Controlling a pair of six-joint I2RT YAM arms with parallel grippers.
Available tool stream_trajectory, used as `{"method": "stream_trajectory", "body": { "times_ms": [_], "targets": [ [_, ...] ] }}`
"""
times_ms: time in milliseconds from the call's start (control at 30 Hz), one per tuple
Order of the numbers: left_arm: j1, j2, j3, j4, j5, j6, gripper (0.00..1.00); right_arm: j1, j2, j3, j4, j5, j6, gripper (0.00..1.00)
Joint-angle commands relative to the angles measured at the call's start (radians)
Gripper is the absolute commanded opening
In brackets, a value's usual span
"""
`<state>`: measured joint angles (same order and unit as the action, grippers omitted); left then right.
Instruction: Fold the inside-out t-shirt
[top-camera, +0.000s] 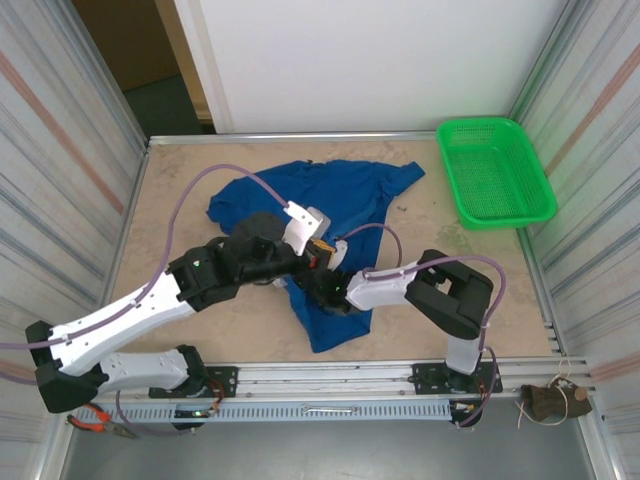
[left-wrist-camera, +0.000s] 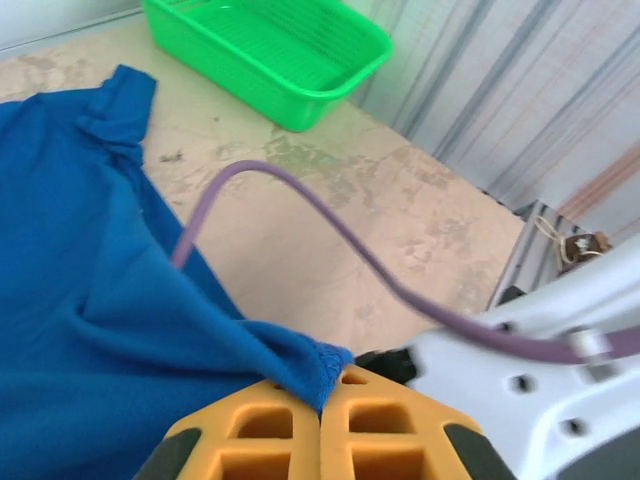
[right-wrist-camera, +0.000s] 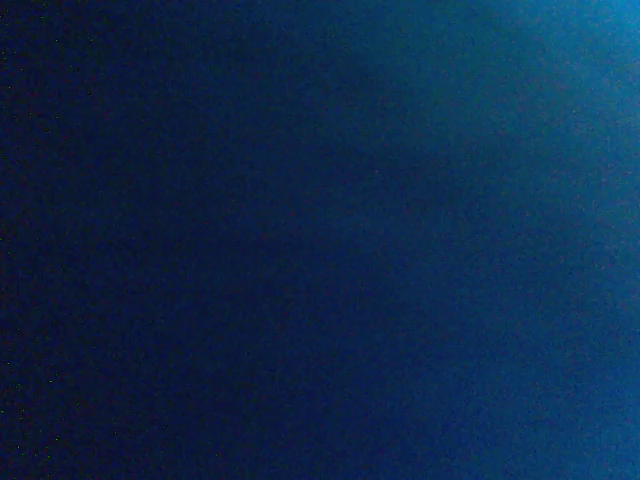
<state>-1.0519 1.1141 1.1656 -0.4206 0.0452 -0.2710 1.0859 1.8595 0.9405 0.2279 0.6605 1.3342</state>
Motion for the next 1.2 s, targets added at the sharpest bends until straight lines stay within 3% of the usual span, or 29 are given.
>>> {"method": "stream_trajectory", "body": {
  "times_ms": [0, 267, 500, 667, 733, 900, 1067, 1167],
  "targets": [
    [-0.066, 0.003, 0.067, 0.044, 0.033, -0.018, 0.0, -0.055, 0.051, 0.004, -0.181, 0.05, 0.158, 0.0],
    [-0.176, -0.013, 0.068, 0.098, 0.028, -0.053, 0.0, -0.131, -0.005, -0.052, -0.028, -0.043, 0.08, 0.0],
    [-0.178, 0.018, 0.074, 0.134, 0.047, -0.07, 0.0, -0.144, -0.026, -0.001, 0.002, -0.066, 0.006, 0.0],
    [-0.186, 0.032, 0.082, 0.194, 0.097, -0.099, 0.0, -0.222, 0.061, 0.062, 0.017, -0.179, 0.002, 0.01],
    [-0.194, 0.033, 0.09, 0.196, 0.095, -0.09, 0.0, -0.237, 0.071, 0.06, 0.054, -0.213, 0.0, 0.09],
    [-0.194, 0.029, 0.077, 0.209, 0.096, -0.084, 0.0, -0.231, 0.047, 0.087, 0.051, -0.205, -0.071, 0.48],
    [-0.194, 0.051, 0.085, 0.203, 0.099, -0.079, 0.0, -0.21, 0.026, 0.108, 0.039, -0.166, -0.095, 0.57],
    [-0.193, 0.061, 0.085, 0.239, 0.139, -0.102, 0.0, -0.224, 0.072, 0.164, 0.019, -0.204, -0.098, 0.61]
  ]
}}
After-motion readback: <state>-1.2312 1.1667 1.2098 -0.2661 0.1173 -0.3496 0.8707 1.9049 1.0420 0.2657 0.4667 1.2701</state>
